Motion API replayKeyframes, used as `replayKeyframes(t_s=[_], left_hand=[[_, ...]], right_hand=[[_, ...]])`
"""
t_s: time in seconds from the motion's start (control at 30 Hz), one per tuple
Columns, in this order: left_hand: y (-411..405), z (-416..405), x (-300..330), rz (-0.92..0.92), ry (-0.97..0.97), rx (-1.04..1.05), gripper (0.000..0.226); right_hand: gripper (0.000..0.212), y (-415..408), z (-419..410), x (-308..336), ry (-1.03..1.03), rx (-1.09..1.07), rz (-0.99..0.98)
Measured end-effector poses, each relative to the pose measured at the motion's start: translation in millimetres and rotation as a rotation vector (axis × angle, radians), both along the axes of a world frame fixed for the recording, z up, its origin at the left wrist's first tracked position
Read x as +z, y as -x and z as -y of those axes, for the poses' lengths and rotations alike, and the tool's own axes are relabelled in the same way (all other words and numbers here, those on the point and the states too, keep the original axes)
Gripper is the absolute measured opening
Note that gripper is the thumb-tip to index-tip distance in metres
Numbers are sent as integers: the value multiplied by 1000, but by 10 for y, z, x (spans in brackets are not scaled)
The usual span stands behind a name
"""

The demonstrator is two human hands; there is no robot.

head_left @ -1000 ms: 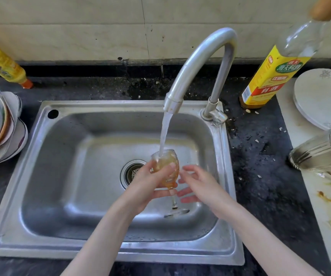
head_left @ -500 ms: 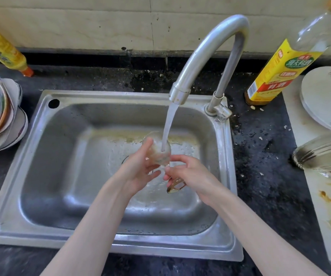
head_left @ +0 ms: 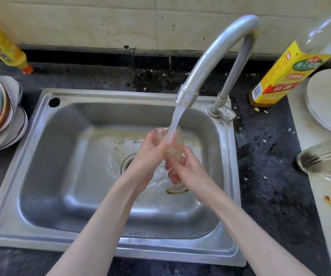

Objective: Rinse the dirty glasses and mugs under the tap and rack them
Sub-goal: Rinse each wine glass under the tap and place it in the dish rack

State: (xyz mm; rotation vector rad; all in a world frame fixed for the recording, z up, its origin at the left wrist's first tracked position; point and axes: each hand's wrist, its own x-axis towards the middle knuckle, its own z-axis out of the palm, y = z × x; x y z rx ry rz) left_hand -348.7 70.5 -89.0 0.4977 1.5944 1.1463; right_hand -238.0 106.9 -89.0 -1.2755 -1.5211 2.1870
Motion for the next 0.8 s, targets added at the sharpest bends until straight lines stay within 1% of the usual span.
replayKeyframes(t_s=[0.03,0.07,0.13,0.17,0.23,0.3,0.4,0.47,0.53,0.67,0.73,0.8], left_hand=[[24,-17,-1,7,7,-26,70],[54,-18,-1,12,5,-54,70],[95,9,-5,24,-25,-102,62],[104,32,-14,20,-32,-128,63],[88,79,-36,-36,-25,-151,75],[31,119,-62,-71,-10,-111,79],[-92,165,-22,-120,-21,-27,54],[-124,199,4,-140,-30,-57,56],[-108,225,9,-160,-56,-59,59],[-82,295,48,-167,-126,-92,57],[-77,346,77,-160,-151,-100,54],[-58,385,88,-167,-159,-115,52]], right_hand=[[29,6,12,3,86,-26,-59],[36,7,12,19,196,-15,-118],[63,-18,-25,27,365,88,-183],[74,-35,-53,25,411,128,-176],[82,-55,-95,1,420,169,-99],[83,-31,-82,-27,308,151,-21],[70,54,-19,-69,133,-54,17],[59,91,7,-68,83,-170,27],[57,123,19,-80,72,-234,4],[62,182,33,-128,111,-279,-128],[64,200,25,-151,118,-273,-146],[65,204,22,-162,95,-255,-118]])
